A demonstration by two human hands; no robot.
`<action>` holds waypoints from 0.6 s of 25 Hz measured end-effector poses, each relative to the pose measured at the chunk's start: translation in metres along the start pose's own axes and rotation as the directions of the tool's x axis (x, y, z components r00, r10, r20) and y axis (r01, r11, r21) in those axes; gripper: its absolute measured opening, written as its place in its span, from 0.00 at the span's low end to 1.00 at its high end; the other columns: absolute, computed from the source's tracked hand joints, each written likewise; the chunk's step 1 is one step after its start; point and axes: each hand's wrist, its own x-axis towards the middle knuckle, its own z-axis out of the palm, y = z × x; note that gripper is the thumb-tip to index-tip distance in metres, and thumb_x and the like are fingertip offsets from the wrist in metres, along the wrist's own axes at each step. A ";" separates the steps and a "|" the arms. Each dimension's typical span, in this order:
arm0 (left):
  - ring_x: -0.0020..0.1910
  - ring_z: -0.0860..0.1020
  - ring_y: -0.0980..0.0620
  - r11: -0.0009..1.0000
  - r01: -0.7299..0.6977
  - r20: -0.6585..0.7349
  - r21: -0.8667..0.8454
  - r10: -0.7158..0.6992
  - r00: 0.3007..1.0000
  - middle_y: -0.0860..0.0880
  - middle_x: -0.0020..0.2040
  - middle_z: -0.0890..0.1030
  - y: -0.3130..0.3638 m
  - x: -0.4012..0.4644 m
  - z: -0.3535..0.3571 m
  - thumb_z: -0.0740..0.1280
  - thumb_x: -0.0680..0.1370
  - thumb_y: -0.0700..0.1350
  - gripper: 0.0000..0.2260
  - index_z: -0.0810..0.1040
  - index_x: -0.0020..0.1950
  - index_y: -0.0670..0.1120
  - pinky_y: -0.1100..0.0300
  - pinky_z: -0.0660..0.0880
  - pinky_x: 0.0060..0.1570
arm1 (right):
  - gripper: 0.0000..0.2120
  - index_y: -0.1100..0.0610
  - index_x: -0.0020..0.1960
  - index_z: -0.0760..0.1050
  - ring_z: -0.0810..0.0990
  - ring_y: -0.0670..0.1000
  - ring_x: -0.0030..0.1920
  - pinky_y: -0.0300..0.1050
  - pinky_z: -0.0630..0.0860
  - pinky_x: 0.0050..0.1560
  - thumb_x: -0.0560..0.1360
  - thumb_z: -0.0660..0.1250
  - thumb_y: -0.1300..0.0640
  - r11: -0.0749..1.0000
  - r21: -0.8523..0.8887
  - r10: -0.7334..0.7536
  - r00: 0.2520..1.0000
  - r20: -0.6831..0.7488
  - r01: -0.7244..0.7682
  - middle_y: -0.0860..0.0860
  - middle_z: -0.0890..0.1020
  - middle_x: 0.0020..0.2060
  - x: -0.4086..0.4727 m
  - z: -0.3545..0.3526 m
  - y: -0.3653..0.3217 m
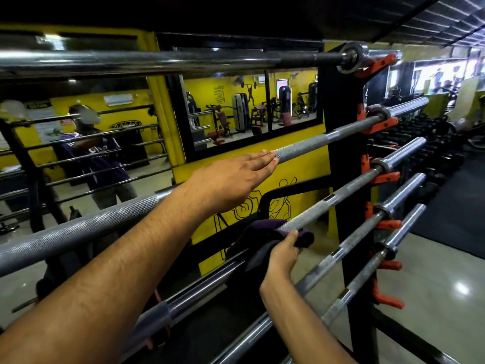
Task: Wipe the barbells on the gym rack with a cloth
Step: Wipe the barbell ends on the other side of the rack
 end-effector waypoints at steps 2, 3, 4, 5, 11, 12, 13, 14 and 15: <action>0.81 0.42 0.54 1.000 -0.008 0.013 0.028 0.007 1.000 0.51 0.82 0.40 0.001 -0.001 0.001 0.53 0.82 0.37 0.33 0.38 0.82 0.50 0.56 0.44 0.79 | 0.27 0.63 0.73 0.66 0.76 0.63 0.64 0.48 0.72 0.58 0.84 0.54 0.44 0.999 -0.039 -0.012 1.000 -0.009 0.012 0.61 0.75 0.65 0.020 -0.001 -0.017; 0.81 0.41 0.53 0.999 -0.017 0.016 0.046 0.017 1.000 0.50 0.82 0.39 0.001 -0.002 0.001 0.52 0.82 0.37 0.33 0.37 0.81 0.49 0.55 0.46 0.80 | 0.27 0.65 0.71 0.68 0.76 0.63 0.64 0.50 0.74 0.60 0.84 0.54 0.44 0.999 -0.048 -0.016 0.999 -0.032 0.015 0.60 0.76 0.65 0.035 -0.003 -0.032; 0.81 0.41 0.53 0.998 -0.022 0.014 0.063 0.022 1.000 0.50 0.82 0.39 0.002 -0.002 0.002 0.52 0.82 0.38 0.33 0.37 0.81 0.49 0.54 0.47 0.80 | 0.27 0.66 0.70 0.69 0.77 0.63 0.63 0.52 0.75 0.62 0.84 0.54 0.44 0.998 -0.054 -0.015 0.999 -0.045 0.013 0.60 0.76 0.64 0.051 -0.004 -0.051; 0.81 0.41 0.53 0.997 -0.020 0.012 0.072 0.019 1.000 0.50 0.82 0.38 0.002 -0.003 0.002 0.52 0.82 0.38 0.33 0.36 0.81 0.49 0.54 0.47 0.80 | 0.27 0.67 0.70 0.70 0.77 0.63 0.63 0.51 0.75 0.61 0.84 0.55 0.45 0.998 -0.057 -0.022 0.997 -0.068 0.018 0.61 0.77 0.64 0.065 -0.006 -0.071; 0.81 0.41 0.54 0.997 -0.009 -0.011 0.071 0.010 1.000 0.50 0.82 0.38 0.004 -0.002 0.001 0.52 0.82 0.37 0.33 0.36 0.81 0.49 0.58 0.43 0.76 | 0.24 0.65 0.68 0.73 0.76 0.57 0.49 0.46 0.70 0.48 0.83 0.58 0.47 0.994 0.001 -0.106 0.991 -0.084 0.107 0.57 0.79 0.57 0.118 -0.013 -0.125; 0.81 0.41 0.54 0.997 -0.012 -0.015 0.074 0.014 1.000 0.50 0.82 0.39 0.004 -0.001 0.001 0.52 0.82 0.37 0.33 0.36 0.81 0.49 0.59 0.42 0.76 | 0.25 0.64 0.67 0.73 0.77 0.57 0.49 0.46 0.71 0.48 0.82 0.59 0.45 0.994 0.000 -0.105 0.991 -0.079 0.105 0.57 0.79 0.58 0.119 -0.014 -0.117; 0.81 0.41 0.54 0.997 -0.011 -0.018 0.081 0.012 1.000 0.50 0.82 0.39 0.004 -0.001 0.001 0.53 0.82 0.37 0.33 0.36 0.81 0.49 0.59 0.42 0.76 | 0.26 0.62 0.66 0.73 0.78 0.57 0.49 0.48 0.74 0.48 0.80 0.60 0.42 0.995 -0.015 -0.099 0.993 -0.066 0.098 0.56 0.80 0.58 0.122 -0.015 -0.108; 0.81 0.41 0.54 0.996 -0.006 -0.020 0.084 0.007 1.000 0.50 0.82 0.39 0.004 -0.001 0.001 0.53 0.82 0.37 0.33 0.36 0.81 0.49 0.58 0.42 0.76 | 0.28 0.61 0.64 0.74 0.80 0.57 0.49 0.50 0.77 0.50 0.77 0.62 0.39 0.995 -0.047 -0.093 0.995 -0.044 0.091 0.56 0.80 0.58 0.117 -0.015 -0.096; 0.81 0.41 0.54 0.997 -0.001 -0.022 0.075 0.003 1.000 0.50 0.82 0.39 0.004 -0.001 0.001 0.52 0.82 0.37 0.33 0.37 0.81 0.49 0.58 0.43 0.76 | 0.31 0.61 0.63 0.74 0.81 0.58 0.50 0.52 0.79 0.52 0.74 0.63 0.36 0.995 -0.067 -0.077 0.997 -0.026 0.076 0.57 0.81 0.56 0.110 -0.015 -0.080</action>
